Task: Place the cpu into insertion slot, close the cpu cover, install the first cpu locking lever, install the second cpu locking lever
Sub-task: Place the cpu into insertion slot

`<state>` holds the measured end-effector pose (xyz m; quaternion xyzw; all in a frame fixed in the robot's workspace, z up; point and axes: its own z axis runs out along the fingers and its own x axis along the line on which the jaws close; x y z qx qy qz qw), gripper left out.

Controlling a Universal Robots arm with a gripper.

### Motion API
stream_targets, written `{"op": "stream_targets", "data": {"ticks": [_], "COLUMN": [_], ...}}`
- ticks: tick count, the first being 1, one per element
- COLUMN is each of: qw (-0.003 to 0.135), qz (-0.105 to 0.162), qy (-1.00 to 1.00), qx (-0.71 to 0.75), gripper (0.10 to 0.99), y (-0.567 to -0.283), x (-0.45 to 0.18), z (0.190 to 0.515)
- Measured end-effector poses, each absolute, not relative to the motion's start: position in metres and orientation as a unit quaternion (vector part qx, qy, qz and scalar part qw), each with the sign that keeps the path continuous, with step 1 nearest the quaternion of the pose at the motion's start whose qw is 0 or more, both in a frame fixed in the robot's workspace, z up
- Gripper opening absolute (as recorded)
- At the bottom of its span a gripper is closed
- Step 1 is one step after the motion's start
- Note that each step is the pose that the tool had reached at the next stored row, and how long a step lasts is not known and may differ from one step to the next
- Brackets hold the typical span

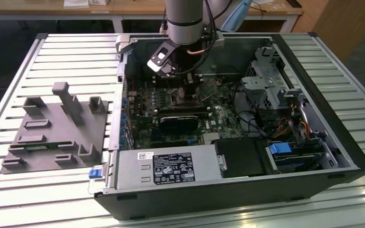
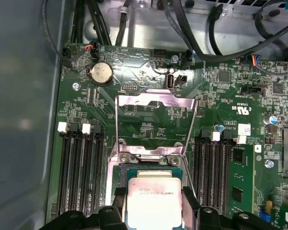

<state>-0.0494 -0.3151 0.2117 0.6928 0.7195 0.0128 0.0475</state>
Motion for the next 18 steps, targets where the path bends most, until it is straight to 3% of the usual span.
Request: {"op": "stream_targets", "data": {"ticks": [18], "qw": [0.048], "qz": [0.012], "qy": [0.703], "qx": [0.709], "gripper": [0.537], "y": [-0.315], "x": [-0.053], "z": [0.199]}}
